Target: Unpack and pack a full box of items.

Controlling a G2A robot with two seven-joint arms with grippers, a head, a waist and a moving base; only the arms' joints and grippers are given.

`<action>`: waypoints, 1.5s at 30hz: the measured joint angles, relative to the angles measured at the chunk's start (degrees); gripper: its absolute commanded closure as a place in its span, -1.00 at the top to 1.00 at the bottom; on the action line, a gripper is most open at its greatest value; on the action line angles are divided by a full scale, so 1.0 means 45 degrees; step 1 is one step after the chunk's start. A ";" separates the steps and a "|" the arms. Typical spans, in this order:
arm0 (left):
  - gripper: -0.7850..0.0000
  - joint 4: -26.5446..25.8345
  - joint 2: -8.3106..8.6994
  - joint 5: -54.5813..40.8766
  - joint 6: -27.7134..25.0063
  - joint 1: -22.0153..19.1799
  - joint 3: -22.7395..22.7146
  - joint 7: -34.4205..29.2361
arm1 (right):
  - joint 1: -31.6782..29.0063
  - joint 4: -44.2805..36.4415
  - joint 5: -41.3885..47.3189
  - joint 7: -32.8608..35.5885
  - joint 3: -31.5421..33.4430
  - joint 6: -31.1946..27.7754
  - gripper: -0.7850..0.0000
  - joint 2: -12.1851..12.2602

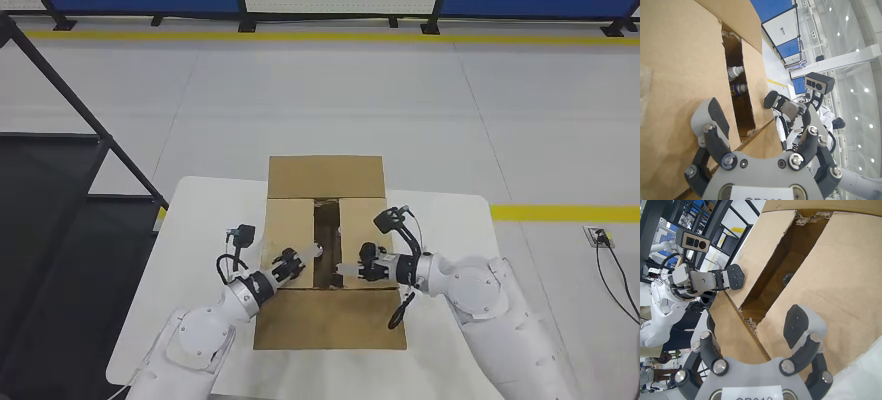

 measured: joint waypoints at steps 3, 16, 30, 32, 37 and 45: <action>1.00 0.0027 -0.0005 0.0059 0.0061 -0.0046 0.0062 -0.0007 | -0.0140 -0.0171 0.0442 0.0181 0.0249 -0.0262 1.00 0.0087; 1.00 -0.0253 0.0009 0.0103 0.0037 0.0091 -0.0012 0.0280 | -0.1648 -0.0880 0.2097 0.0441 0.3305 -0.0481 1.00 0.0786; 1.00 -0.2373 0.0321 -0.0948 -0.0521 0.1665 -0.2463 0.0611 | -0.0651 0.1600 0.1965 0.1441 0.2337 -0.0660 1.00 0.0963; 1.00 -0.2423 0.0377 -0.0988 -0.0476 0.1953 -0.3002 0.0803 | -0.0636 0.1651 0.2019 0.1439 0.2188 -0.0778 1.00 0.0975; 1.00 -0.2405 0.0484 -0.1194 -0.0369 0.2433 -0.4053 0.1018 | -0.0857 0.1354 0.2452 0.1823 0.2138 -0.1063 1.00 0.1080; 1.00 -0.2371 0.0595 -0.1394 -0.0333 0.2864 -0.4910 0.0943 | -0.1098 0.1093 0.3498 0.2770 0.2176 -0.1540 1.00 0.1275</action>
